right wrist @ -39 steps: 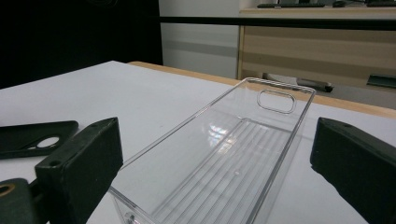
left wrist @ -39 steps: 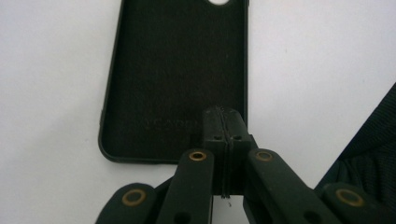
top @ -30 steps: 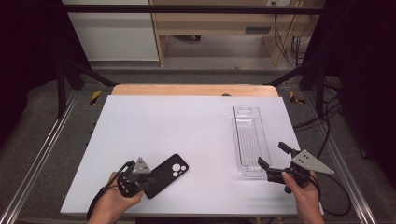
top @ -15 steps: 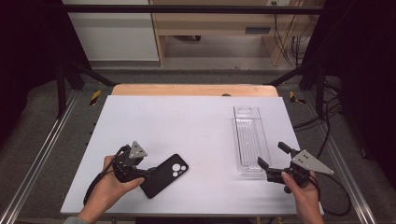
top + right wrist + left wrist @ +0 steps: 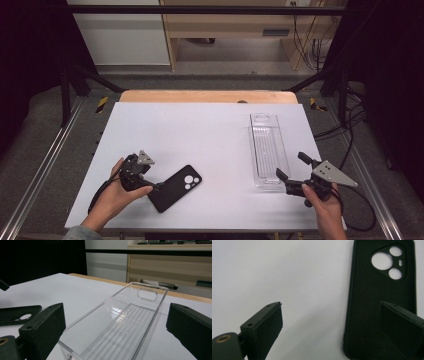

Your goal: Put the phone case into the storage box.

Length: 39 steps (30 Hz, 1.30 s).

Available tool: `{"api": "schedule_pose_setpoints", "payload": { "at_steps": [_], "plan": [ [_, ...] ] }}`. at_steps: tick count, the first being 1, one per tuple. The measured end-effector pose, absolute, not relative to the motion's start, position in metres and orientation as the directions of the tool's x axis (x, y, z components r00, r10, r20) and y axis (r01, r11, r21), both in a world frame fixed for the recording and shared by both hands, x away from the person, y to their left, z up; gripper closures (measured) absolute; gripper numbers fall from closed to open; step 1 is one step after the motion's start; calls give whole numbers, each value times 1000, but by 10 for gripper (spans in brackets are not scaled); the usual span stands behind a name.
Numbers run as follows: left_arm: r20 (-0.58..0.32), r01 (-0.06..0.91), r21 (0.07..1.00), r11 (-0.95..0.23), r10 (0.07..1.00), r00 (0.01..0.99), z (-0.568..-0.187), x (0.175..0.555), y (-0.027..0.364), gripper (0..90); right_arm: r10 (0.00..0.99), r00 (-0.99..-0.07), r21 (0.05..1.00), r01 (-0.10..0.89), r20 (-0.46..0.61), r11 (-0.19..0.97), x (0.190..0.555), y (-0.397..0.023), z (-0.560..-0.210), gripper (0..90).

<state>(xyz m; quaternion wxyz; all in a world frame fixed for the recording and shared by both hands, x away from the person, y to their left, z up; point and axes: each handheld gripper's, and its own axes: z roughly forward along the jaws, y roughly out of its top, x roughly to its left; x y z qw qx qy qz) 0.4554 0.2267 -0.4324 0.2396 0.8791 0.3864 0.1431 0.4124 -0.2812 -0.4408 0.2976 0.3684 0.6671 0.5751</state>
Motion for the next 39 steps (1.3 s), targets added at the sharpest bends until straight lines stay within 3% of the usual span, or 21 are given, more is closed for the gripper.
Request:
{"api": "schedule_pose_setpoints", "payload": {
  "at_steps": [5, 9, 17, 27, 39],
  "plan": [
    [49, 613, 509, -604, 732, 680, -436, 455, 226, 107, 833, -552, 987, 150, 29, 65, 413, -281, -441, 27],
    [36, 616, 475, -628, 713, 700, -439, 455, 223, 258, 833, -553, 987, 150, 29, 65, 413, -281, -441, 28],
    [-6, 629, 429, -648, 695, 719, -443, 455, 219, 664, 833, -552, 986, 151, 31, 64, 413, -281, -441, 29],
    [-35, 631, 412, -658, 680, 732, -446, 457, 216, 821, 833, -552, 987, 150, 29, 65, 413, -282, -441, 30],
    [-20, 618, 435, -654, 679, 733, -450, 455, 218, 879, 832, -554, 986, 151, 30, 64, 413, -282, -441, 30]
  ]
}}
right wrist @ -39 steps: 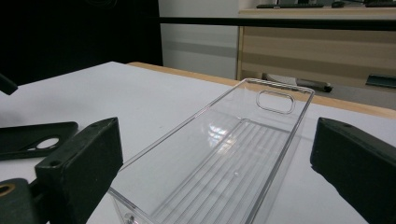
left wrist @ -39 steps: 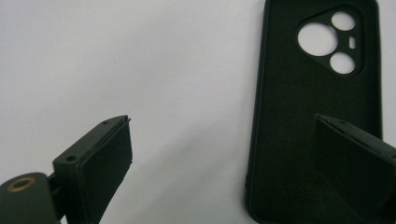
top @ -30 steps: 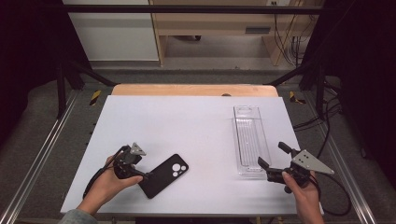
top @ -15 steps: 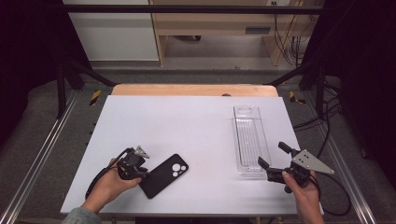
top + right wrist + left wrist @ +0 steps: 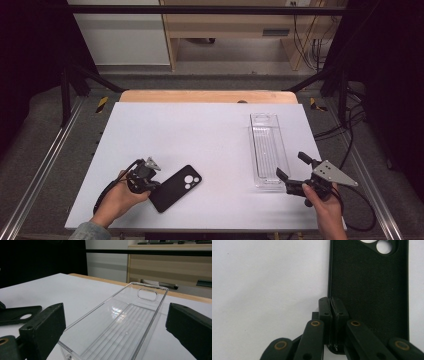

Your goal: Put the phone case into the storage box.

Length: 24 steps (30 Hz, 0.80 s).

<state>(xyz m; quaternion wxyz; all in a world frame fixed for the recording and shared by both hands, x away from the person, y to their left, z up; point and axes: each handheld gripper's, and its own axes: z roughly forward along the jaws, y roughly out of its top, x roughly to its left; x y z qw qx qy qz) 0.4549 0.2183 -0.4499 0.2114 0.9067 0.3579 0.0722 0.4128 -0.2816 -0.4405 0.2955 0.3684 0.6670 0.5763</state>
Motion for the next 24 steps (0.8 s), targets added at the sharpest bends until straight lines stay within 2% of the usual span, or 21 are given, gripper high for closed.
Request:
{"api": "schedule_pose_setpoints", "payload": {
  "at_steps": [4, 9, 14, 17, 24],
  "plan": [
    [-4, 620, 468, -630, 699, 715, -449, 451, 221, 882, 833, -553, 987, 150, 32, 61, 412, -282, -440, 30],
    [10, 606, 570, -555, 742, 670, -443, 445, 221, 882, 828, -559, 988, 146, 38, 53, 409, -278, -437, 27],
    [76, 556, 666, -497, 787, 612, -434, 441, 210, 881, 828, -557, 987, 160, 63, 33, 404, -264, -431, 18],
    [77, 519, 737, -433, 817, 572, -427, 439, 203, 882, 830, -551, 986, 168, 85, 11, 403, -256, -428, 18],
    [117, 434, 817, -379, 846, 519, -428, 433, 187, 882, 845, -524, 983, 183, 110, -14, 402, -238, -424, 29]
  ]
}}
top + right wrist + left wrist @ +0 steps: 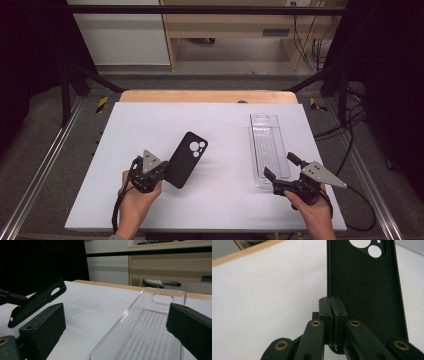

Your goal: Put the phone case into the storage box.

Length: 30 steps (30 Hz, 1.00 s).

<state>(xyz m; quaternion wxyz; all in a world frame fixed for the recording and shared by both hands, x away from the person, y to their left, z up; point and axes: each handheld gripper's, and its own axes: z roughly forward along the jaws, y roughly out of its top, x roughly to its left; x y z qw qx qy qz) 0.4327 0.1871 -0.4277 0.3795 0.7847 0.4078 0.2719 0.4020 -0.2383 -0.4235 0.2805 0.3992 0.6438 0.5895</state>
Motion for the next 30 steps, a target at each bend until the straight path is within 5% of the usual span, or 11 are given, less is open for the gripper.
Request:
{"api": "schedule_pose_setpoints", "payload": {
  "at_steps": [10, 24, 30],
  "plan": [
    [112, 352, 892, -283, 893, 435, -433, 433, 200, 882, 833, -533, 978, 204, 150, -45, 395, -193, -411, 66],
    [128, 297, 921, -252, 916, 380, -433, 419, 209, 882, 807, -558, 947, 321, 194, -6, 436, -56, -400, 137],
    [154, 269, 926, -264, 917, 369, -431, 417, 208, 882, 797, -554, 926, 377, 240, -16, 450, -27, -400, 270]
  ]
}}
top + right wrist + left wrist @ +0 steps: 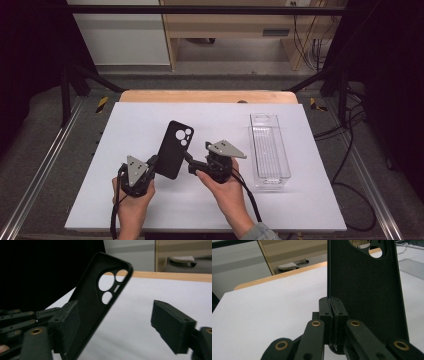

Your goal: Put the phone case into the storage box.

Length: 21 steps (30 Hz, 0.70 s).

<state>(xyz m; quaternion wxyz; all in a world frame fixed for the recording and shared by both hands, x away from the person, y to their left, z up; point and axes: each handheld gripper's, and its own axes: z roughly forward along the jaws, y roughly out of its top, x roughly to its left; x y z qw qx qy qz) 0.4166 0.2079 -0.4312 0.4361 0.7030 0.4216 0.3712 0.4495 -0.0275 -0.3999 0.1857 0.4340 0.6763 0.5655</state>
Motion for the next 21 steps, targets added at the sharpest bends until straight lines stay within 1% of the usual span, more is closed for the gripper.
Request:
{"api": "schedule_pose_setpoints", "payload": {
  "at_steps": [5, 10, 13, 16, 21],
  "plan": [
    [172, 253, 928, -274, 916, 361, -430, 415, 207, 882, 790, -546, 912, 409, 279, -39, 458, -19, -398, 432],
    [173, 253, 927, -276, 915, 365, -431, 415, 206, 882, 784, -534, 892, 449, 315, -52, 468, -17, -402, 541],
    [181, 250, 926, -284, 912, 367, -431, 414, 205, 882, 782, -541, 887, 461, 309, -32, 472, -14, -406, 585],
    [184, 247, 926, -286, 912, 366, -430, 414, 205, 882, 779, -539, 885, 463, 321, -44, 474, -13, -408, 637],
    [192, 242, 925, -293, 910, 367, -430, 413, 203, 882, 775, -529, 879, 471, 346, -72, 477, -17, -408, 694]
  ]
}}
